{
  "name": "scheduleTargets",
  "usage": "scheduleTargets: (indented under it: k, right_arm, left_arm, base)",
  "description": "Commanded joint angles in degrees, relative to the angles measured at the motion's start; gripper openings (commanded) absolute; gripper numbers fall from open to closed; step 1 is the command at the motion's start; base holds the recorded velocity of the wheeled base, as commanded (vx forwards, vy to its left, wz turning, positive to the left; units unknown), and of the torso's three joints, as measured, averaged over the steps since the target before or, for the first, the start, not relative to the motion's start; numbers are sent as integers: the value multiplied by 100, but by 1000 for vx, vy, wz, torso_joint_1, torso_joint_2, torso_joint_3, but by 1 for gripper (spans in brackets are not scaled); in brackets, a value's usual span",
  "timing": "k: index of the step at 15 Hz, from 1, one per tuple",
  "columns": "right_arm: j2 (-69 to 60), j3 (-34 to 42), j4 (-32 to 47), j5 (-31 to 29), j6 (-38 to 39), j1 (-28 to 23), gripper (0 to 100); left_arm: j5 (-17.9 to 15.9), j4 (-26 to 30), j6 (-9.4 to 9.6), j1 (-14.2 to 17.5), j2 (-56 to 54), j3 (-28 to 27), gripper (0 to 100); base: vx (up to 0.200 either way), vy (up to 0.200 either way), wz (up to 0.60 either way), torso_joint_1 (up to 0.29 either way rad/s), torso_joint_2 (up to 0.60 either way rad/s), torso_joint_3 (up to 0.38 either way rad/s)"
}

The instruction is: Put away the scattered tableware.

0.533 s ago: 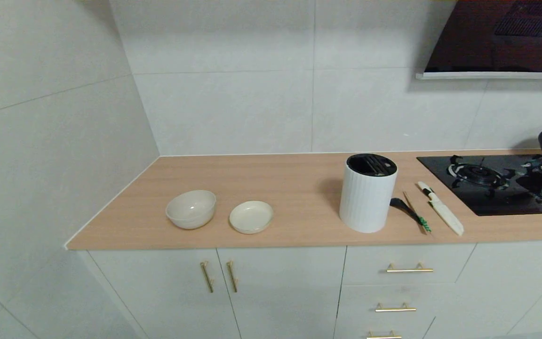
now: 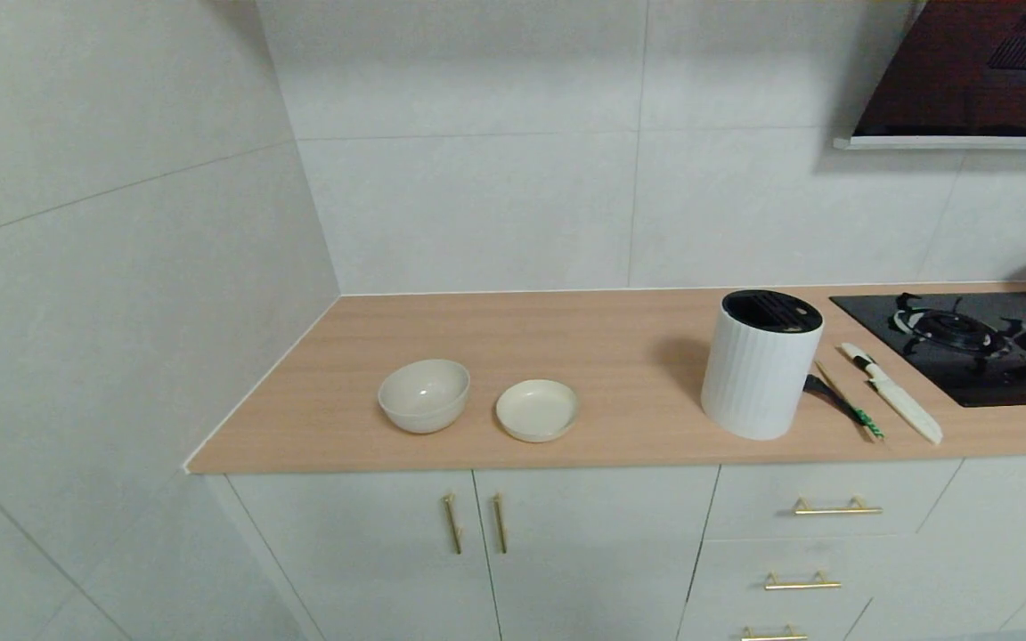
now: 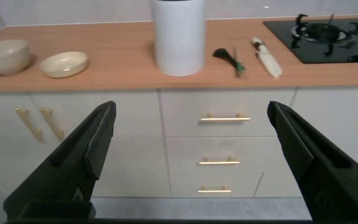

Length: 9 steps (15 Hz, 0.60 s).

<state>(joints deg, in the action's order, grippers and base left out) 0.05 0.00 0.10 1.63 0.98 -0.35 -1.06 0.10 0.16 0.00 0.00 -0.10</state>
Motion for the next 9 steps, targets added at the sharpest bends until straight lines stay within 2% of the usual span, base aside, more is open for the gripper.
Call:
scheduleTargets:
  k: [1,7,9]
  right_arm:
    - [4,0,-1,4,-1,0,100]
    - [4,0,-1,4,-1,0,100]
    - [4,0,-1,4,-1,0,100]
  left_arm:
    - [1,-1,2,0,0,1,100]
    - [1,-1,2,0,0,1,100]
    - [1,-1,11,0,0,1,100]
  base:
    - [0,200,0,2,2,-2]
    - [0,200,0,1,2,-1]
    - [0,0,0,0,0,0]
